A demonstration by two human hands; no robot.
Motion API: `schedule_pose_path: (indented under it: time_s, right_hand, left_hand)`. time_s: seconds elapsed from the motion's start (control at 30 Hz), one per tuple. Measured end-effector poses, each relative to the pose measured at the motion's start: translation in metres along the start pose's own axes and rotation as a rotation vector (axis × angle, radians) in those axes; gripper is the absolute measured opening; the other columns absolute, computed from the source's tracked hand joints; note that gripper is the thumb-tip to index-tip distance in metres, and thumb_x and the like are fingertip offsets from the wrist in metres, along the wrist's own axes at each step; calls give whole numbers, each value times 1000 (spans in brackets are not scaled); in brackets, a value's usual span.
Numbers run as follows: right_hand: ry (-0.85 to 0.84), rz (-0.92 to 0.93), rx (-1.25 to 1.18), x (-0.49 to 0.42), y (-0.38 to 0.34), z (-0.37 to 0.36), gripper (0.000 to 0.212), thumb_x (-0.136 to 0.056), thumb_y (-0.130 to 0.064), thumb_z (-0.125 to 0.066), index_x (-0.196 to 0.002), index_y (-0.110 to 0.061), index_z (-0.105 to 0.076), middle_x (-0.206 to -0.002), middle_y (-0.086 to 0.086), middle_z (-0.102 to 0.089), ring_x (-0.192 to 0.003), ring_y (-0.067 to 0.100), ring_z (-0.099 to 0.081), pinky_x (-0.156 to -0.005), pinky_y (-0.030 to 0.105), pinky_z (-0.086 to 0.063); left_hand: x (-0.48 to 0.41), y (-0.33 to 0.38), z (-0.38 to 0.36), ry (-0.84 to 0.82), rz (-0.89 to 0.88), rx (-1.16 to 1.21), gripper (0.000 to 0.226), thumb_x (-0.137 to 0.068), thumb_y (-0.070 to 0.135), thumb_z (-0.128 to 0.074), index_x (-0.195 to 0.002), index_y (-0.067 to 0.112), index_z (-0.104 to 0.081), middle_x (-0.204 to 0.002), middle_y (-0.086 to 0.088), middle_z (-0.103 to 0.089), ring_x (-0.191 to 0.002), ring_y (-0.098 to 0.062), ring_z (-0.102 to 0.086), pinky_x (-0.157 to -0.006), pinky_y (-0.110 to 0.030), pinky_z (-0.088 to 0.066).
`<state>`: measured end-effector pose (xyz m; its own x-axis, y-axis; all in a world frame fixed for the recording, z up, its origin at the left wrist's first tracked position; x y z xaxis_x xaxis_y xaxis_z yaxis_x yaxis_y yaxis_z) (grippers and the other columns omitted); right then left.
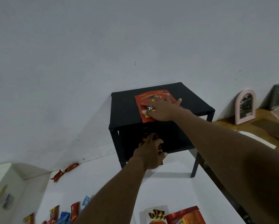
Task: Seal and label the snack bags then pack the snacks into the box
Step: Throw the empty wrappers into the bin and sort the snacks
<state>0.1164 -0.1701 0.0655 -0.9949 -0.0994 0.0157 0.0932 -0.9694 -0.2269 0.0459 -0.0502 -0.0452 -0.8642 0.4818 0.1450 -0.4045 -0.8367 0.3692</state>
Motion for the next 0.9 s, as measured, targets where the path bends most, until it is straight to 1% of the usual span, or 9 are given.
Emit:
schedule_pose_path:
  time_s: [0.1, 0.2, 0.3, 0.4, 0.5, 0.57, 0.73, 0.9]
  right_hand:
    - [6, -3, -48, 2, 0, 0, 58, -85, -79, -35, -140, -62, -29, -166, -1, -12, -150, 42, 5, -102, 78, 14]
    - [34, 1, -58, 5, -2, 0, 54, -88, -75, -36, -140, -60, -33, -164, -3, -18, -151, 40, -1, -104, 78, 9]
    - [42, -4, -56, 8, -5, 1, 53, -89, -74, -37, -140, -58, -35, -163, -3, -22, -151, 39, -4, -106, 77, 6]
    - [65, -2, -69, 13, -9, 3, 50, -91, -69, -40, -138, -56, -40, -161, -4, -30, -150, 37, -14, -109, 74, 0]
    - [91, -4, -74, 20, -13, 7, 45, -92, -64, -43, -136, -53, -45, -155, -3, -39, -144, 35, -29, -112, 71, -9]
    - [102, -8, -73, 27, -16, 10, 43, -92, -63, -47, -133, -52, -49, -152, -2, -42, -141, 34, -34, -112, 69, -14]
    - [107, 6, -105, 45, -27, 17, 38, -90, -56, -57, -128, -54, -53, -152, -2, -42, -143, 33, -32, -112, 70, -11]
    - [129, 47, -156, 69, -50, 18, 42, -87, -47, -65, -126, -54, -53, -153, -5, -40, -141, 30, -33, -109, 69, -16]
  left_hand:
    - [6, 1, 4, 46, 12, -1, 46, -93, 48, -58, -135, 34, -45, -153, 1, -29, -127, -38, -47, -102, -53, -47]
    - [12, -1, 4, 79, 21, -10, 40, -93, 43, -60, -130, 33, -48, -146, 1, -33, -120, -37, -53, -96, -52, -52]
    - [18, -5, 2, 79, 31, -43, 42, -96, 40, -56, -137, 36, -45, -153, 0, -26, -125, -41, -48, -98, -53, -51]
    - [25, -9, 2, 49, 47, -63, 45, -99, 41, -50, -143, 41, -41, -160, 1, -16, -134, -45, -39, -105, -56, -45]
    - [34, -15, 3, 54, 58, -47, 43, -98, 43, -49, -141, 41, -45, -160, 3, -18, -135, -42, -40, -107, -55, -44]
    - [39, -18, 4, 75, 59, -17, 42, -98, 43, -49, -139, 40, -47, -159, 4, -21, -133, -39, -43, -105, -53, -47]
    - [61, -23, 8, 112, 43, 34, 40, -97, 42, -51, -136, 40, -50, -155, 8, -27, -127, -34, -50, -102, -49, -51]
    - [89, -22, 18, 147, 20, 47, 37, -97, 42, -53, -134, 39, -52, -152, 8, -32, -125, -31, -53, -102, -46, -52]
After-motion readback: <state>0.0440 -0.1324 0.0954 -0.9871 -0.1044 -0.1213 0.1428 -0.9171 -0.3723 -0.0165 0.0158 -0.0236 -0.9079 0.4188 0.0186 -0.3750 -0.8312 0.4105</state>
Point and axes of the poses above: each hand's wrist, its own x-axis away from the middle knuckle, its own z-axis out of the back of the hand, y = z × x, the point moved 3 cm from there along -x, towards the middle knuckle
